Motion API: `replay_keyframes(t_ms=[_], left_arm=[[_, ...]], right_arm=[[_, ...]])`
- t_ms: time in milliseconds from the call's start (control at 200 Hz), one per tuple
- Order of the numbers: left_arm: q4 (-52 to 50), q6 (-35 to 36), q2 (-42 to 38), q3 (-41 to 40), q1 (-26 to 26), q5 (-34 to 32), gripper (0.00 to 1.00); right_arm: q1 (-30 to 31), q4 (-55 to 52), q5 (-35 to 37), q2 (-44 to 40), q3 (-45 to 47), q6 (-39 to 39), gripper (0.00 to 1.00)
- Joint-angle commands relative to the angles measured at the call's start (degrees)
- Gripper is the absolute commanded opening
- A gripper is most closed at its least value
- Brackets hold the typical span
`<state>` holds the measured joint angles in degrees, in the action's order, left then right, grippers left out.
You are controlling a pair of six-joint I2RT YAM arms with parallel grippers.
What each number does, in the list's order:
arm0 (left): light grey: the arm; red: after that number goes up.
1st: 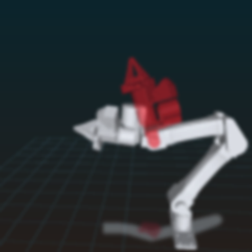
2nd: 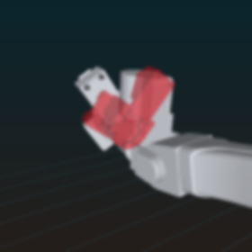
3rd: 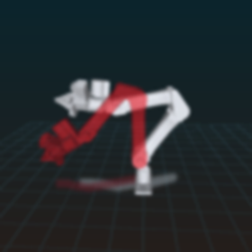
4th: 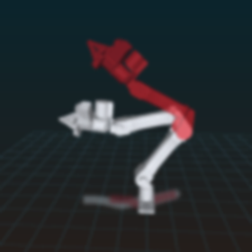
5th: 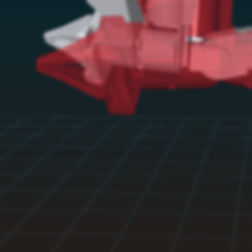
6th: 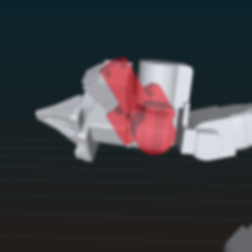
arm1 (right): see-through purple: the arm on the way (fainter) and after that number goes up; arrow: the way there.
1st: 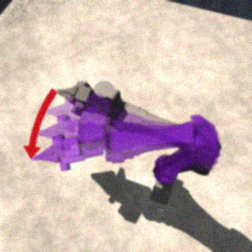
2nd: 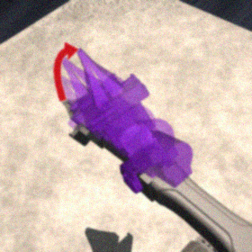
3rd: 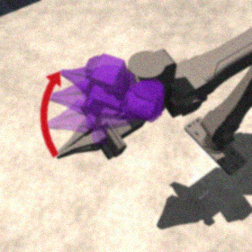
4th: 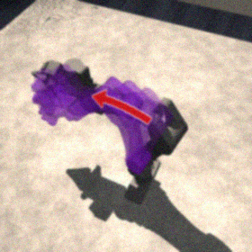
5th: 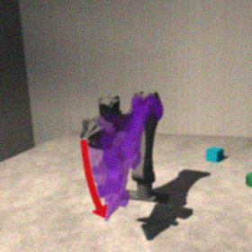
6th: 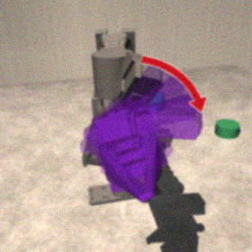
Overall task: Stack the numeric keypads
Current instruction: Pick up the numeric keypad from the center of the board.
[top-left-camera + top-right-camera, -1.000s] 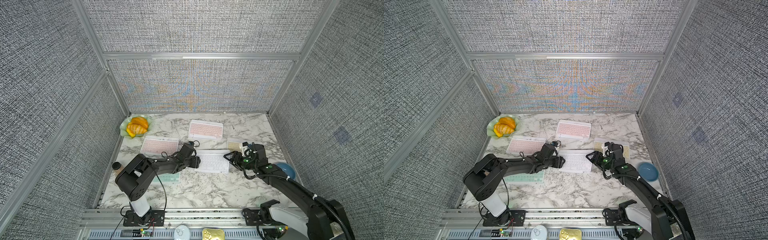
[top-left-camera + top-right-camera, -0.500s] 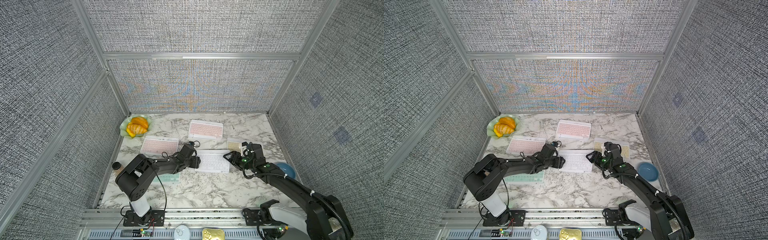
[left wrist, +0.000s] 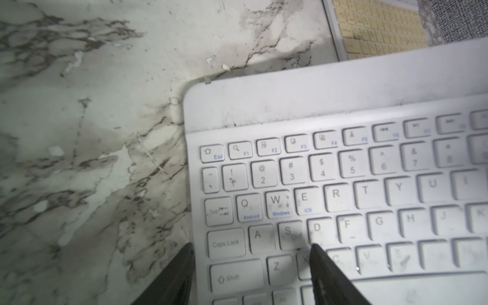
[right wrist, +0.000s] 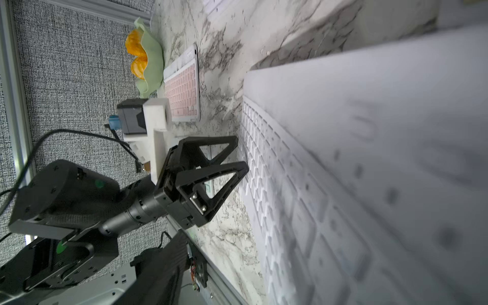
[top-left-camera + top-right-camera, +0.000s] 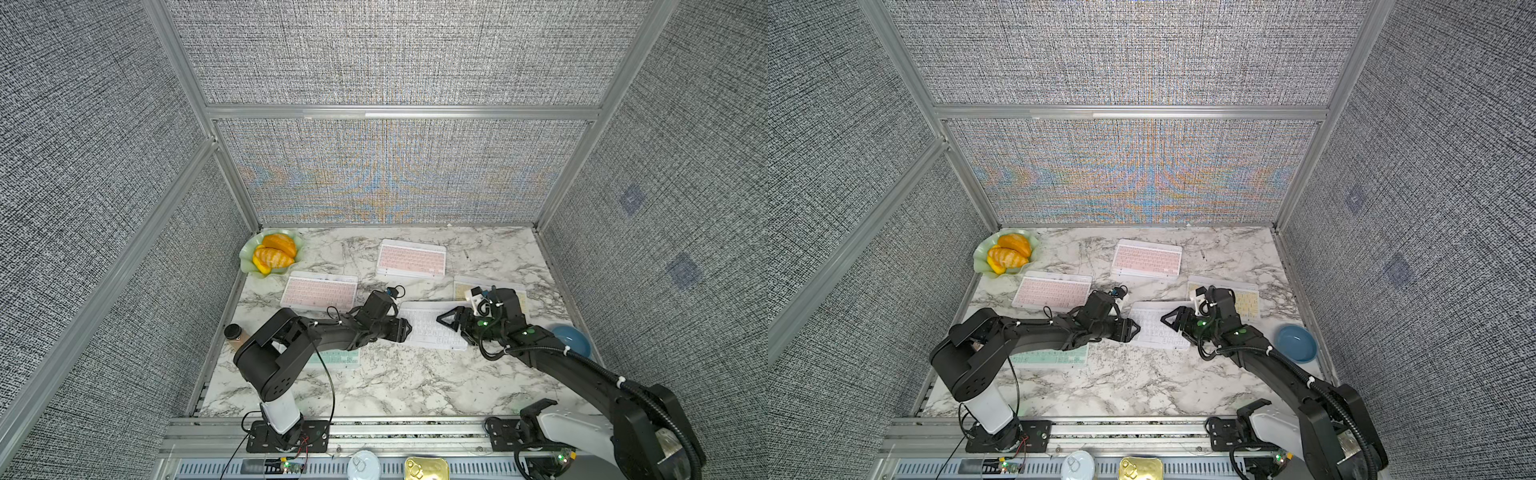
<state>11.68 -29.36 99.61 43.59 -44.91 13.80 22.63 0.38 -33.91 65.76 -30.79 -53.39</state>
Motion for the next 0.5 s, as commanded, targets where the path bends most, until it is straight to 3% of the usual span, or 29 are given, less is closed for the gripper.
replay_keyframes(t_ms=[0,495], left_arm=[[-8.3,-1.7,1.2,-0.6,-1.3,18.5,0.68],[-10.6,-6.8,0.9,-1.9,-0.9,9.0,0.68]], right_arm=[[0.7,8.1,-4.8,0.3,-0.5,-2.0,0.64],[-0.1,-20.7,5.8,2.2,-9.3,11.3,0.64]])
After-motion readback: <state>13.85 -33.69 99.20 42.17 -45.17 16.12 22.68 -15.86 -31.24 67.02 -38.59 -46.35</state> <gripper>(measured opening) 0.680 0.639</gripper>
